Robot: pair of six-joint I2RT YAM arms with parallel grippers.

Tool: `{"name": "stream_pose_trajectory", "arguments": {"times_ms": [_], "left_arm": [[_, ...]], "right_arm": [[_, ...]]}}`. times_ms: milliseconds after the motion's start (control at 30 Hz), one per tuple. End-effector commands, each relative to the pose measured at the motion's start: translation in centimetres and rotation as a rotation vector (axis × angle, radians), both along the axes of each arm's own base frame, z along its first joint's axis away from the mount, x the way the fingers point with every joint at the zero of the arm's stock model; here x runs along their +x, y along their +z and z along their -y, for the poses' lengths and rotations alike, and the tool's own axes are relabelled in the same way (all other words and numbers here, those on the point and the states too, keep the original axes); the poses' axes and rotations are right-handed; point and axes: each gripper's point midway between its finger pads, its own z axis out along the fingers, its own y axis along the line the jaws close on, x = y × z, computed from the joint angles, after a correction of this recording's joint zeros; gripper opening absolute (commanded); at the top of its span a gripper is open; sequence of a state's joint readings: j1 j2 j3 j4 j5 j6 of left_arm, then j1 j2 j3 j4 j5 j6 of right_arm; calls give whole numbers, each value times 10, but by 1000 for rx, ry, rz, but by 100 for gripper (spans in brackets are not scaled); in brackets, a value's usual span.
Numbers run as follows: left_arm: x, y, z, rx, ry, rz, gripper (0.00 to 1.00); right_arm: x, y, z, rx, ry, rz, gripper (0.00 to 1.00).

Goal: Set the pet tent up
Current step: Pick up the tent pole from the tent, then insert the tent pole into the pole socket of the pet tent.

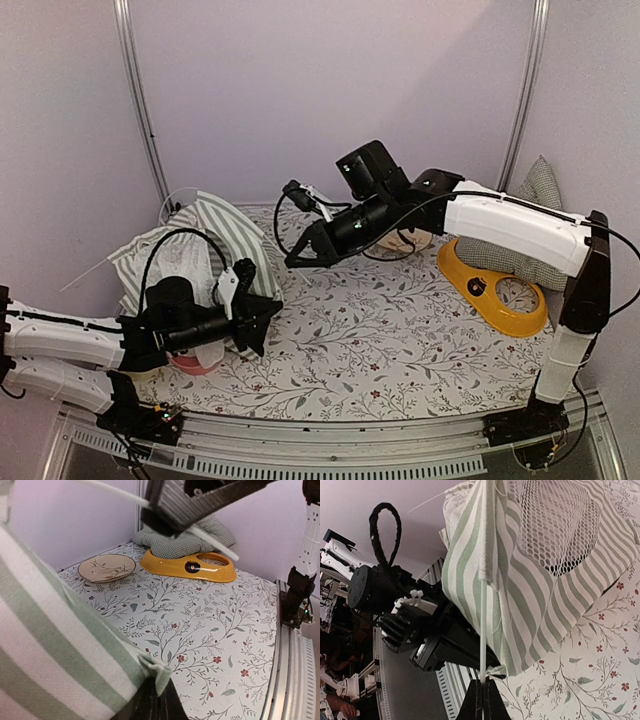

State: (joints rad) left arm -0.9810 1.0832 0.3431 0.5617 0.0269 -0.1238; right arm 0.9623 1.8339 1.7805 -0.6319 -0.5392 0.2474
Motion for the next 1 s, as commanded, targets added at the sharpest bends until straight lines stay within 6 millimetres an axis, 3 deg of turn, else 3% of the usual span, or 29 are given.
{"name": "stream_pose_trajectory", "arguments": {"times_ms": [0, 200, 967], "left_arm": [[-18, 5, 14, 40, -48, 4, 0], [-25, 18, 23, 52, -43, 28, 0], [-46, 16, 27, 38, -91, 35, 0]], "right_arm": [[10, 70, -28, 341, -42, 62, 0], [18, 79, -39, 453, -106, 90, 0], [46, 63, -44, 492, -280, 126, 0]]}}
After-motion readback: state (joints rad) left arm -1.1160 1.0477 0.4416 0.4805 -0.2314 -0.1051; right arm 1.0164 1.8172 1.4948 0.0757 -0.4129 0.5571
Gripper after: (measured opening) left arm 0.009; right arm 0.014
